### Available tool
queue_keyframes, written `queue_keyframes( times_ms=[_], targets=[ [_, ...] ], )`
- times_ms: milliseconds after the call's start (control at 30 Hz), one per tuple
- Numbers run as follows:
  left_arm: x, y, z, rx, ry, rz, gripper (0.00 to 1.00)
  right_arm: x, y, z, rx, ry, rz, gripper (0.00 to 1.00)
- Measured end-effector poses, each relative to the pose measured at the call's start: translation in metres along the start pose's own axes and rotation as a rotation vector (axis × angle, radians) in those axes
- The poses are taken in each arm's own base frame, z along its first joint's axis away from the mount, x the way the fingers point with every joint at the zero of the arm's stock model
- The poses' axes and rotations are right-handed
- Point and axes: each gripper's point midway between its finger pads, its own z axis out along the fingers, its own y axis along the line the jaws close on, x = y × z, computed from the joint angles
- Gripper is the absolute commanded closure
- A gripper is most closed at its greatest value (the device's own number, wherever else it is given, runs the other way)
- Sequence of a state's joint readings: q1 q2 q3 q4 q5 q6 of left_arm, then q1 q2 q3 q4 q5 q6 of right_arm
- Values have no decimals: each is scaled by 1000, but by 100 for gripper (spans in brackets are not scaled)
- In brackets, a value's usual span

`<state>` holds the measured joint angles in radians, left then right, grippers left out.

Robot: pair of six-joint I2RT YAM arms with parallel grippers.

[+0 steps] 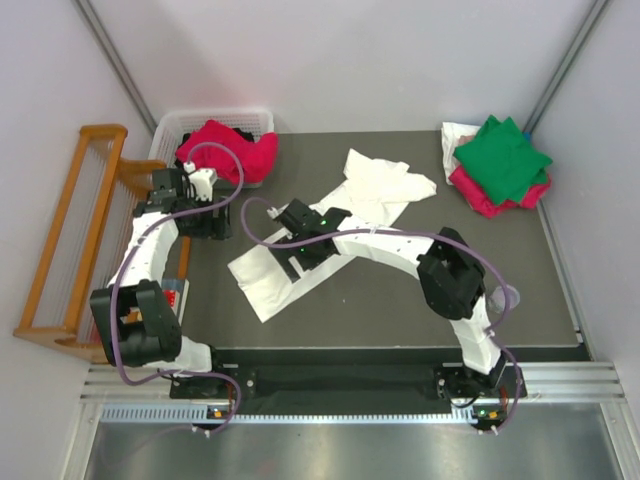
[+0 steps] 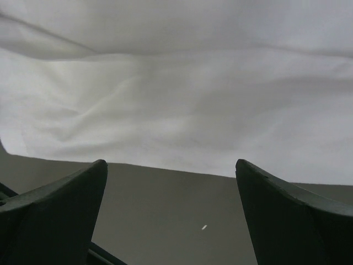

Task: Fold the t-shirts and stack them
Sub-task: Fold the tshirt

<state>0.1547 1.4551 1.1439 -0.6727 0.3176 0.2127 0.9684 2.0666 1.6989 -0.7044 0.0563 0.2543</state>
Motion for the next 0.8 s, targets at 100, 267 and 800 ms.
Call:
queue_keyframes(
  times_ms=[100,267,800],
  targets=[
    [1,2,-1,2,-3,-19,13,-1,19,3,-21,-2,-27,0],
    [0,16,-5,3,-28,-87,13,-7,46,12,-58,-14,-46,0],
    [3,59,-12,-66,-69,-256,13,-2,114,32,-168,7,-146,0]
  ],
)
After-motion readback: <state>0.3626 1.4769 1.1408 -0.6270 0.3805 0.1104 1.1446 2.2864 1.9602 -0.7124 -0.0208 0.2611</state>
